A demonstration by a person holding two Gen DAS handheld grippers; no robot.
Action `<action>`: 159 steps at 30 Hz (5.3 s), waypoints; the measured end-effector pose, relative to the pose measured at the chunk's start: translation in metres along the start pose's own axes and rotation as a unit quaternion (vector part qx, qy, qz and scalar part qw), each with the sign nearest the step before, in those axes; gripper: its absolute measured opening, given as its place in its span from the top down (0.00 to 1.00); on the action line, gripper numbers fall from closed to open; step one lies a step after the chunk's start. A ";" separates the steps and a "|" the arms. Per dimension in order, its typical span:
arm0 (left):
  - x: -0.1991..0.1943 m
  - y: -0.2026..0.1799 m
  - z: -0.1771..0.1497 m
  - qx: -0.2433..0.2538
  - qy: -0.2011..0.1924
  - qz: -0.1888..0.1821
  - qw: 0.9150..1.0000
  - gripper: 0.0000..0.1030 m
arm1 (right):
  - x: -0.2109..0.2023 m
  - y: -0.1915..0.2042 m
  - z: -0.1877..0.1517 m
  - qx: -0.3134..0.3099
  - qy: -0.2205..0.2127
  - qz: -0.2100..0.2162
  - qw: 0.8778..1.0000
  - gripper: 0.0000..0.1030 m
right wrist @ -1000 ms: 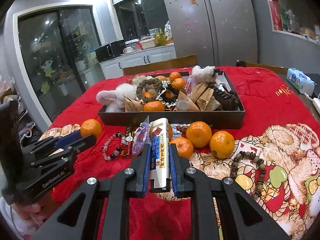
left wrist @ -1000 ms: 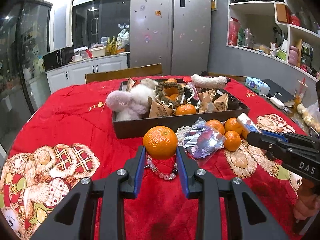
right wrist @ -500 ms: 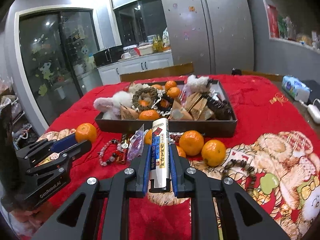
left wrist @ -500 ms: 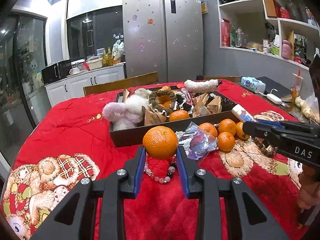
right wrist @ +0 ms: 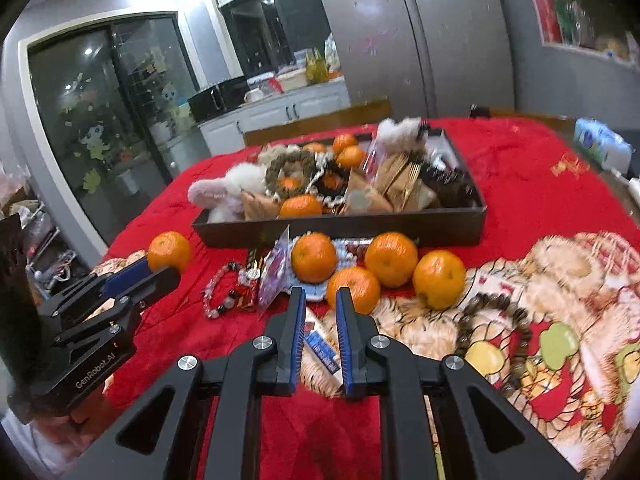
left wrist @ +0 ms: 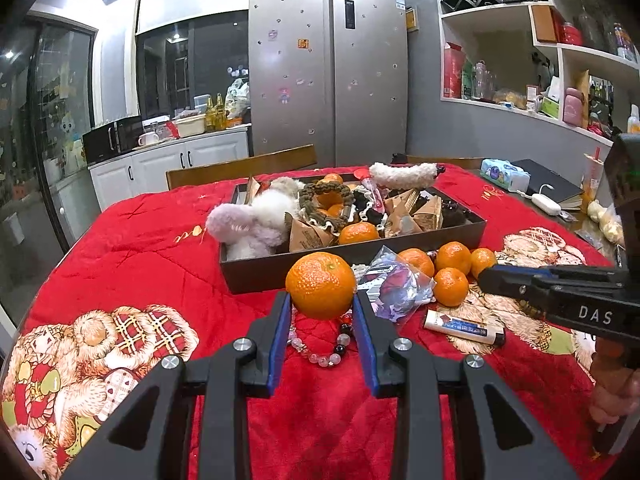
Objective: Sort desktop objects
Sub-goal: 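Lift the orange with left tool while right tool lifts the white tube, then carry the orange and the white tube toward the black tray with both tools, then lower the orange into the black tray and open left tool while right tool releases the tube there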
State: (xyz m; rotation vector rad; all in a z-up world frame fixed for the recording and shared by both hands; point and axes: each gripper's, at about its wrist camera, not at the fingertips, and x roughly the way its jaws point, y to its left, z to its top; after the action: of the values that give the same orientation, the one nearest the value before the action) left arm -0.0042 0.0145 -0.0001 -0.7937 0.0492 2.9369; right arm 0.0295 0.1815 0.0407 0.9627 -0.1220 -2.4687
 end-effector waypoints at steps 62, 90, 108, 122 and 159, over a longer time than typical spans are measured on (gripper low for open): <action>0.020 -0.018 -0.028 -0.031 0.141 -0.094 0.985 0.68 | -0.005 -0.011 0.004 0.030 0.051 0.023 0.998 0.86; 0.010 -0.047 0.054 -0.021 0.081 -0.106 0.991 0.68 | -0.082 -0.033 0.052 0.052 -0.061 0.026 0.996 0.89; 0.001 -0.071 -0.003 -0.019 0.144 -0.122 0.982 0.68 | -0.030 -0.038 -0.017 0.031 0.057 0.020 0.998 0.86; 0.019 -0.070 -0.030 -0.008 0.160 -0.114 0.980 0.68 | 0.001 -0.026 -0.039 -0.049 0.094 -0.076 0.991 0.66; 0.005 -0.055 0.043 -0.022 0.123 -0.139 0.982 0.68 | -0.047 -0.026 0.031 -0.003 0.006 -0.025 1.000 0.82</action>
State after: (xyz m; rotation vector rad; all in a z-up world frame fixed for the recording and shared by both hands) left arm -0.0241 0.0718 0.0345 -1.0718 -0.1001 2.5750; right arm 0.0291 0.2234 0.0862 0.9898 -0.0882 -2.5072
